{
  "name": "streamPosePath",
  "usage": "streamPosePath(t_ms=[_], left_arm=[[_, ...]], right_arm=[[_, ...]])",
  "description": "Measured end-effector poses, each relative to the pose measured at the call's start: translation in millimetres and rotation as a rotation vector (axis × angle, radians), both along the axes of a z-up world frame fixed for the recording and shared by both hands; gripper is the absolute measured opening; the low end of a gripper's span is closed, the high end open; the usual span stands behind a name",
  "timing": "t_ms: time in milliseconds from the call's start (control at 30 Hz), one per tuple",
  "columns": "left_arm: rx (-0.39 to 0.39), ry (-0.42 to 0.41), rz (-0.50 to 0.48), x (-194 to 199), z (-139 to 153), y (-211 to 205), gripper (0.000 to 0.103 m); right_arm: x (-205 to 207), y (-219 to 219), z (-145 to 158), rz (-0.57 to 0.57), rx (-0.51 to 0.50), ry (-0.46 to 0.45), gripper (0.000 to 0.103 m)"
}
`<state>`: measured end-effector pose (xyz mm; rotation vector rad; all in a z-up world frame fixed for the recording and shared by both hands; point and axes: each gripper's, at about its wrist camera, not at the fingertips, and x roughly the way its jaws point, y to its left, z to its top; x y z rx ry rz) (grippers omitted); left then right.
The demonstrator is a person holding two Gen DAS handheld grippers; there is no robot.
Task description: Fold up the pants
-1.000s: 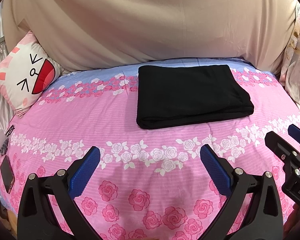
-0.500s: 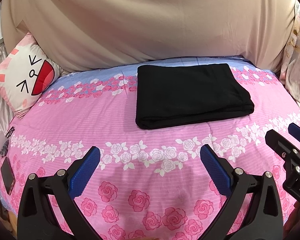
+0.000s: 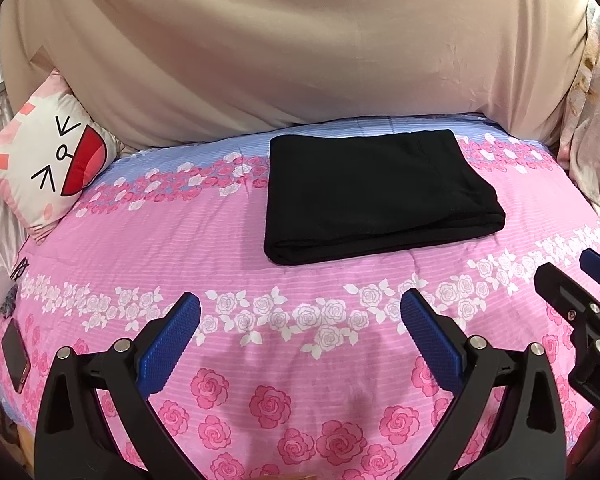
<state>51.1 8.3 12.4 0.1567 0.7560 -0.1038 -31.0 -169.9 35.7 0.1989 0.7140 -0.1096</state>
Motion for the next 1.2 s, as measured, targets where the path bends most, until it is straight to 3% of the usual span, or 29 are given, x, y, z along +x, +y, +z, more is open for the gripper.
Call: streamPosePath(t_ms=[1200], left_arm=[[-0.007,0.0,0.005,1,-1,7,0.098]], right_arm=[[3,21,3,0.038,-0.019,-0.002,0.08]])
